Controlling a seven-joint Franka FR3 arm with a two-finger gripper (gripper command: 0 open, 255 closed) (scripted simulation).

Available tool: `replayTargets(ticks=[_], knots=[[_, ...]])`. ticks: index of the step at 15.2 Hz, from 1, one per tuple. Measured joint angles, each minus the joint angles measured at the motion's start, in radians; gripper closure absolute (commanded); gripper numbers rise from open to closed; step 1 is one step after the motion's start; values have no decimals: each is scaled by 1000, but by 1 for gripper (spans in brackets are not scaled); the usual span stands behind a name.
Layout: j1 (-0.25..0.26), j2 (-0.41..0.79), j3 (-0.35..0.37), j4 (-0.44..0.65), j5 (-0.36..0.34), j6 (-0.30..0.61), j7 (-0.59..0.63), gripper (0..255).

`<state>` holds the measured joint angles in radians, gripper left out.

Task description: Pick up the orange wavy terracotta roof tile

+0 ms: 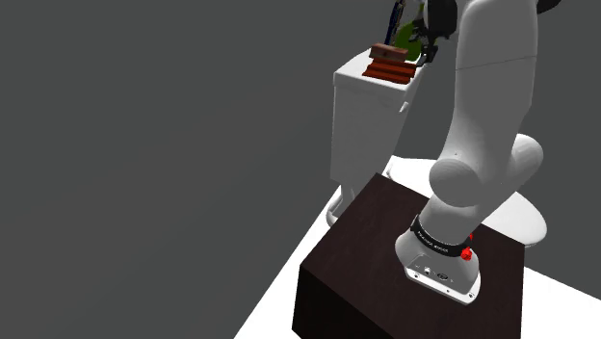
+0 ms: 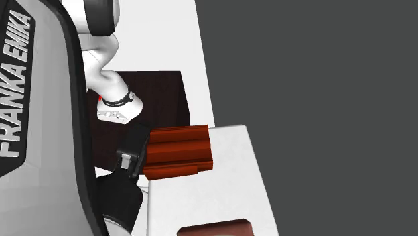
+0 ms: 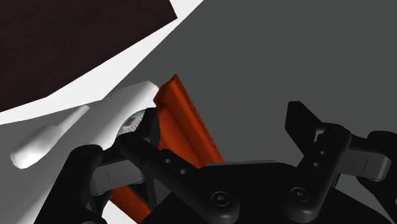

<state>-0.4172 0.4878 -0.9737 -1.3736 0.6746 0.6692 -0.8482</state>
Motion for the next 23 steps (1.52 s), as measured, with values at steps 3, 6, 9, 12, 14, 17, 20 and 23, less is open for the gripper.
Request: replayTargets(ticks=[3, 6, 9, 12, 14, 17, 20, 23], knots=[[-122, 110, 37, 87, 45, -79, -35, 0], [-124, 127, 43, 64, 41, -60, -57, 0], [-112, 131, 43, 24, 26, -25, -82, 0], [-109, 137, 45, 14, 25, -12, -88, 255], [-109, 136, 44, 13, 25, -13, -89, 255], [-110, 137, 45, 15, 26, -13, -90, 255], [-110, 136, 44, 15, 25, -13, -89, 255], [-112, 133, 43, 26, 29, -24, -80, 255]])
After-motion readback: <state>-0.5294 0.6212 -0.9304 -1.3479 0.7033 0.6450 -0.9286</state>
